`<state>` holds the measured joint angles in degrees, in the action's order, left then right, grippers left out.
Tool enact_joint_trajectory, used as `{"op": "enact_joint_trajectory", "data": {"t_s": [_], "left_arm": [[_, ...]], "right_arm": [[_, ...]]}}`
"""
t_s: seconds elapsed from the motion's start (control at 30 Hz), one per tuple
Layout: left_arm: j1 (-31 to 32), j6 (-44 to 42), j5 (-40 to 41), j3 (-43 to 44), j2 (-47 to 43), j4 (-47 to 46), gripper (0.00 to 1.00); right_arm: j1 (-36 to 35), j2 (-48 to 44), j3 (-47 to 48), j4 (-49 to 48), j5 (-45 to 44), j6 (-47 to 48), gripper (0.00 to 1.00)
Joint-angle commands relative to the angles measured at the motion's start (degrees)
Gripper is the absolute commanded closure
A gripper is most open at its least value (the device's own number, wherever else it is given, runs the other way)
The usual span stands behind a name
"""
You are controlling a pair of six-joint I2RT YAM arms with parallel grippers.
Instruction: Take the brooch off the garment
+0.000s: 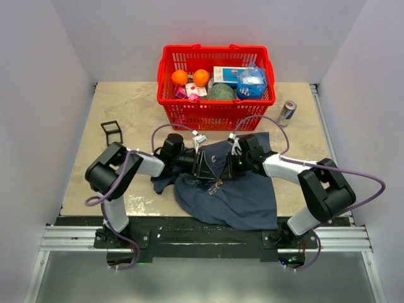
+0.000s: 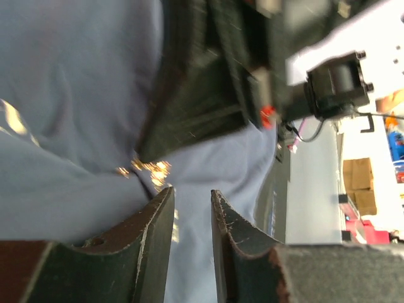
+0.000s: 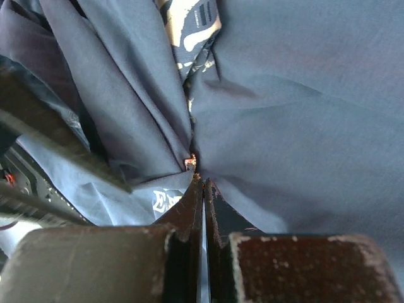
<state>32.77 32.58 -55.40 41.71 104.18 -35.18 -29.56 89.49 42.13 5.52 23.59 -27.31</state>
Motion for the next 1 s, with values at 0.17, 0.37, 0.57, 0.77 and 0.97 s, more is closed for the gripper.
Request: {"op": "enact_joint_trajectory", "data": {"t_s": [0.17, 0.37, 0.57, 0.77, 0.97], "left_arm": [[0.89, 8.29, -0.24, 4.08, 9.1, -12.9, 0.68], [0.98, 4.97, 5.9, 5.22, 11.22, -4.66, 0.68], [0.71, -0.48, 10.22, 7.68, 13.5, 2.74, 0.67], [1.06, 2.74, 5.92, 7.16, 13.24, -2.7, 0.66], [0.8, 10.9, 1.79, 3.38, 10.7, -13.05, 0.66]], "right_arm": [[1.61, 0.59, -3.1, -3.14, 0.84, -0.82, 1.0], [2.4, 3.14, -2.41, -2.62, 0.31, 0.85, 1.0], [2.75, 4.02, -1.61, -0.87, -1.0, 3.49, 1.0], [5.39, 2.88, -1.87, -1.81, -0.93, -2.56, 1.0], [5.74, -2.13, -2.14, -11.13, -5.57, -10.48, 1.0]]}}
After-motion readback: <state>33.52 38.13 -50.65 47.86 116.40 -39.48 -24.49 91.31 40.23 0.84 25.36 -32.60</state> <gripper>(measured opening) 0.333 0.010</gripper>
